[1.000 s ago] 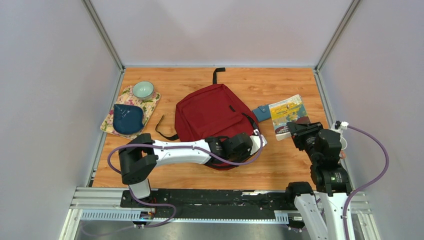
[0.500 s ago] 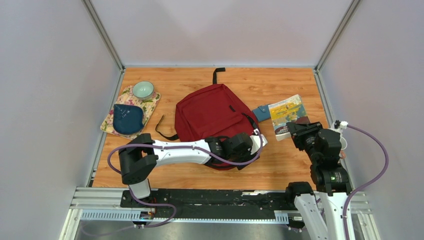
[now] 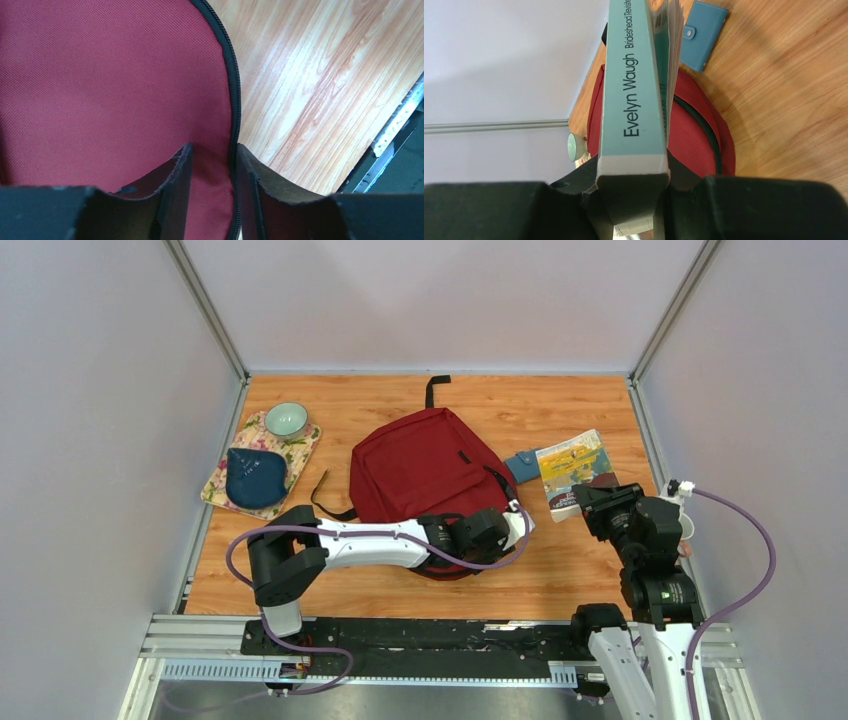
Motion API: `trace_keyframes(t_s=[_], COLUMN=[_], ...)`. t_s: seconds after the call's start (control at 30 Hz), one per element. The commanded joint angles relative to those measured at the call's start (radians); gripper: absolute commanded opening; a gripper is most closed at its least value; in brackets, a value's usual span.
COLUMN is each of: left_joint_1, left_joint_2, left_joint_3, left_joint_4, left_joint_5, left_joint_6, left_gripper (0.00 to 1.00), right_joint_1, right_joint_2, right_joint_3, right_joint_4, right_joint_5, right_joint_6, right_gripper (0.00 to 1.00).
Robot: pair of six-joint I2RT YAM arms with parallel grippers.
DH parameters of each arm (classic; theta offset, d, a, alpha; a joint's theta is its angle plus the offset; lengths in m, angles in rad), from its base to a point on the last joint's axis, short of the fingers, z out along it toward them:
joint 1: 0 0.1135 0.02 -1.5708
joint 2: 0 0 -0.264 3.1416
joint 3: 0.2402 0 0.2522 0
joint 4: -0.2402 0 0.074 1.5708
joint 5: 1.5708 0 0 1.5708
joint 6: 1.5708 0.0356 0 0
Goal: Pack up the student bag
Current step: Place the book in the student bag.
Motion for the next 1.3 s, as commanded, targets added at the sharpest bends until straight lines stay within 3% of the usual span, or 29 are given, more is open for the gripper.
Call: trace_keyframes(t_s=[0.0, 0.2, 0.37, 0.67, 0.8, 0.97, 1.13, 1.27], left_joint_1=[-0.006, -0.006, -0.005, 0.012, 0.060, 0.124, 0.170, 0.186], left_joint_2=[0.006, -0.003, -0.034, -0.126, -0.170, -0.250, -0.284, -0.267], left_joint_3=[0.042, 0.043, 0.037, 0.023, 0.013, -0.039, -0.064, -0.090], left_joint_4=[-0.017, -0.020, -0.010, -0.010, -0.018, 0.008, 0.023, 0.063], left_joint_5=[-0.061, -0.078, -0.062, -0.020, 0.049, 0.033, 0.146, 0.338], left_joint_6=[-0.008, -0.005, 0.005, 0.012, -0.040, -0.078, -0.106, -0.129], left_gripper=[0.41, 0.12, 0.01, 0.00, 0.00, 0.00, 0.00, 0.00], right_joint_1=[-0.005, -0.003, -0.002, -0.003, -0.002, -0.003, -0.003, -0.003], right_joint_2=[-0.002, -0.001, -0.002, 0.008, 0.022, 0.050, 0.060, 0.065], right_joint_3=[0.050, 0.048, 0.048, 0.109, 0.142, 0.179, 0.182, 0.177], right_joint_4=[0.124, 0.124, 0.122, 0.076, 0.050, 0.035, 0.032, 0.032], right_joint_5=[-0.002, -0.002, -0.033, 0.039, 0.067, 0.039, 0.027, 0.016], right_joint_6=[-0.015, -0.016, -0.024, -0.137, -0.186, -0.231, -0.240, -0.242], right_gripper=[0.00, 0.00, 0.00, 0.00, 0.00, 0.00, 0.00, 0.00])
